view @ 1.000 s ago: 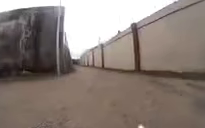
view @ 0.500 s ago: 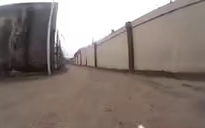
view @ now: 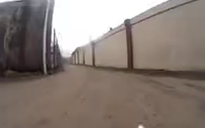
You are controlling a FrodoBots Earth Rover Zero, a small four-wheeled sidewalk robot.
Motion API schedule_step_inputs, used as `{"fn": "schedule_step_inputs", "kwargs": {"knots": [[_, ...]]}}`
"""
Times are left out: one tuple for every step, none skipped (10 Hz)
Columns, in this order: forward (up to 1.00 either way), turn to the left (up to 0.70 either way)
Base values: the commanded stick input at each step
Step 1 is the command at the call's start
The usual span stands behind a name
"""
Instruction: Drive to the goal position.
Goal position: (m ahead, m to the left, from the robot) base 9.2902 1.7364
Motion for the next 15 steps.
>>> {"fn": "schedule_step_inputs", "kwargs": {"knots": [[0.30,0.00],[0.30,0.00],[0.30,0.00],[0.30,0.00],[0.30,0.00],[0.30,0.00],[0.30,0.00],[0.30,0.00],[0.30,0.00],[0.30,0.00],[0.30,0.00],[0.30,0.00],[0.30,0.00],[0.30,0.00],[0.30,0.00]]}}
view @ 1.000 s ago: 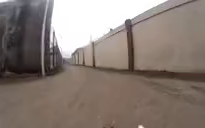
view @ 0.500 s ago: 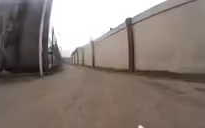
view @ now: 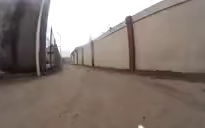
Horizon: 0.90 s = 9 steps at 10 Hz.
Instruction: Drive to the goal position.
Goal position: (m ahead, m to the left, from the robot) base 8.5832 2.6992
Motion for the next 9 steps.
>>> {"fn": "schedule_step_inputs", "kwargs": {"knots": [[0.30,0.00],[0.30,0.00],[0.30,0.00],[0.30,0.00],[0.30,0.00],[0.30,0.00],[0.30,0.00],[0.30,0.00],[0.30,0.00]]}}
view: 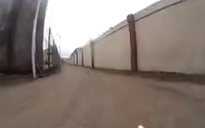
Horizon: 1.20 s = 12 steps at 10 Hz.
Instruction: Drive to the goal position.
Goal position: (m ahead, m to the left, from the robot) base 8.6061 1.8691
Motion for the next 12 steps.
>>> {"fn": "schedule_step_inputs", "kwargs": {"knots": [[0.30,0.00],[0.30,0.00],[0.30,0.00],[0.30,0.00],[0.30,0.00],[0.30,0.00],[0.30,0.00],[0.30,0.00],[0.30,0.00],[0.30,0.00],[0.30,0.00],[0.30,0.00]]}}
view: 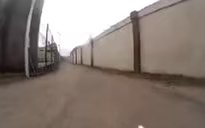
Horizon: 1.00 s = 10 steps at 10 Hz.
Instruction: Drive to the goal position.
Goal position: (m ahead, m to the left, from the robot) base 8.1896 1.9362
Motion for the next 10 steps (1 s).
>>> {"fn": "schedule_step_inputs", "kwargs": {"knots": [[0.30,0.00],[0.30,0.00],[0.30,0.00],[0.30,0.00],[0.30,0.00],[0.30,0.00],[0.30,0.00],[0.30,0.00],[0.30,0.00],[0.30,0.00]]}}
